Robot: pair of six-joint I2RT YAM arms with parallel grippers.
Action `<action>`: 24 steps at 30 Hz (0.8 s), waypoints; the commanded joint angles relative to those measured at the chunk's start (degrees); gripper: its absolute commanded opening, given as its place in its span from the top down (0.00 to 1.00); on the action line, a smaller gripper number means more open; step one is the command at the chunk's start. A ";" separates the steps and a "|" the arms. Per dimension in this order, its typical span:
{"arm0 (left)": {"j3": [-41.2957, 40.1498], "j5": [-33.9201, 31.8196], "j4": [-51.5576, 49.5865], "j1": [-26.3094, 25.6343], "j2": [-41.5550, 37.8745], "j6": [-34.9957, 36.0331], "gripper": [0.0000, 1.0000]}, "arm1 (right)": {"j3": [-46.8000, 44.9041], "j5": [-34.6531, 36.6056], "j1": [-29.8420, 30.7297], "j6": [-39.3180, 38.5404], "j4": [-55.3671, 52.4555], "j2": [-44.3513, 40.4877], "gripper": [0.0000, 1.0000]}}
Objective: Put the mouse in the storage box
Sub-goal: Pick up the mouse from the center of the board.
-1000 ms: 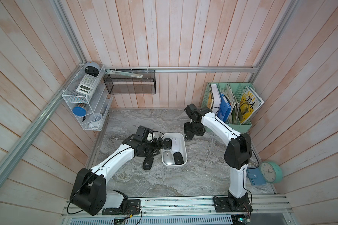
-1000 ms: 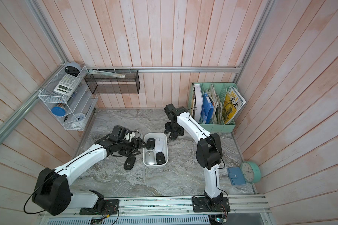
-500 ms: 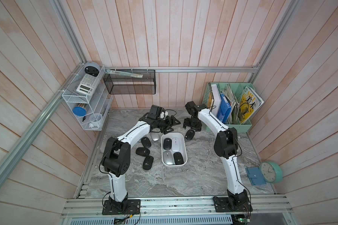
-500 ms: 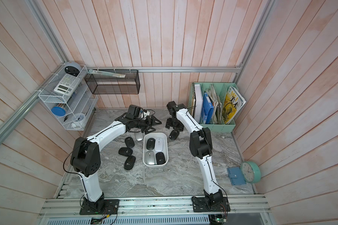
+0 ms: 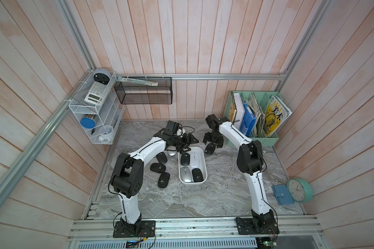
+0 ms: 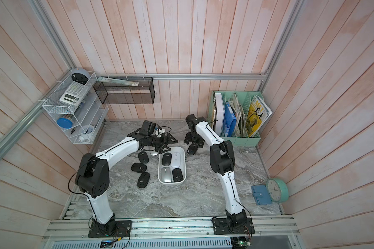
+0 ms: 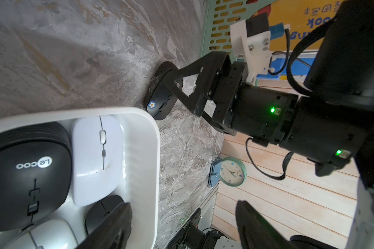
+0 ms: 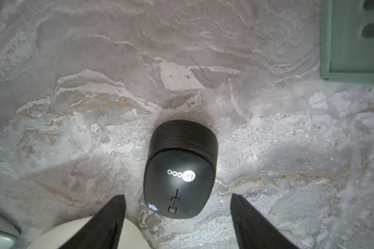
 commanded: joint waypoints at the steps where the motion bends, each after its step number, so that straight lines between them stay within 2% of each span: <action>1: -1.66 -1.31 0.67 -0.29 -3.00 0.46 0.19 | -0.87 -0.77 -0.15 1.28 0.47 2.39 0.17; 12: -5.48 -1.55 1.80 -0.36 -4.35 0.40 0.19 | -1.41 -2.30 -0.28 0.91 0.93 4.80 0.22; 19: -5.81 -1.34 1.34 -0.34 -5.15 0.73 0.19 | -4.19 -2.69 -0.72 0.43 2.51 4.21 0.43; 24: -6.23 -1.50 0.63 -0.31 -5.86 1.08 0.19 | -8.26 -2.59 -0.66 -0.54 4.98 1.73 0.48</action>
